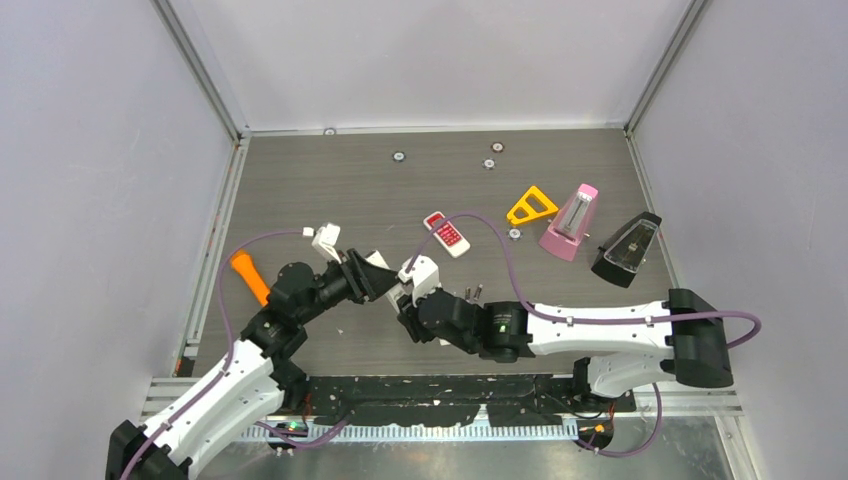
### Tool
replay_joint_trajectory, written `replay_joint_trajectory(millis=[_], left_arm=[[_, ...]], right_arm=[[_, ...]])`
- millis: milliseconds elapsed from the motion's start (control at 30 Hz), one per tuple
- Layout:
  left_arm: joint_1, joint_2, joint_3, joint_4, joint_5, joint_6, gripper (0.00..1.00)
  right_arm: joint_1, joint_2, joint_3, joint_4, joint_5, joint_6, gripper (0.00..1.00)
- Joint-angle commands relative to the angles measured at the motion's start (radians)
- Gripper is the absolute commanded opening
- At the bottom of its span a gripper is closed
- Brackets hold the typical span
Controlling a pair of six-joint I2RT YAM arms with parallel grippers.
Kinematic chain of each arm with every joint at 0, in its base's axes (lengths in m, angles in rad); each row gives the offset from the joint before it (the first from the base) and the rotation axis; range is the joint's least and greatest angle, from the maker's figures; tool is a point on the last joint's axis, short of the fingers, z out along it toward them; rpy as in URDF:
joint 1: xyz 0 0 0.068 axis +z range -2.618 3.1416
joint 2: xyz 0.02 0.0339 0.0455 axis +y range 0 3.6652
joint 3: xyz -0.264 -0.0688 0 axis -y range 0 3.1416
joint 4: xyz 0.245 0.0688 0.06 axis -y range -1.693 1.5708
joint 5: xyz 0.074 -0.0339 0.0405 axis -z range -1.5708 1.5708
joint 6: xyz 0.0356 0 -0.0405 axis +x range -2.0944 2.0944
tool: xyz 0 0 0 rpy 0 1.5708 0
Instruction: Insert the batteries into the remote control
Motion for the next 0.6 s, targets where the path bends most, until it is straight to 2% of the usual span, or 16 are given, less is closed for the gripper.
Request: replay_joint_trajectory(millis=[0,133,200,233,267,300,400,467,567], left_arm=[[-0.001,0.035,0.035,0.013,-0.016,-0.033,0.41],[-0.001,0.028,0.025,0.009,-0.022,-0.036,0.18],[0.000,0.017,0.013,0.009,-0.028,-0.034,0.05],[-0.001,0.012,0.006,0.009,-0.032,-0.029,0.00],[0.000,0.009,0.000,0.010,-0.036,-0.026,0.00],[-0.001,0.006,-0.008,0.014,-0.036,-0.019,0.00],[-0.001,-0.006,-0.020,0.001,-0.045,0.029,0.00],[-0.001,-0.018,-0.014,-0.050,-0.072,0.071,0.00],[-0.001,-0.049,-0.016,-0.109,-0.117,0.119,0.00]], right_arm=[[0.024,0.031,0.066,0.027,0.094,-0.015,0.06],[0.030,0.047,0.071,0.022,0.095,0.012,0.06],[0.031,0.045,0.074,0.011,0.083,0.032,0.10],[0.030,0.038,0.074,0.002,0.076,0.048,0.20],[0.030,0.032,0.074,0.000,0.054,0.056,0.28],[0.030,0.016,0.074,-0.011,0.043,0.074,0.44],[0.030,-0.033,0.075,-0.045,0.003,0.129,0.71],[0.030,-0.084,0.067,-0.089,0.010,0.174,0.75],[0.025,-0.190,0.034,-0.190,0.063,0.250,0.76]])
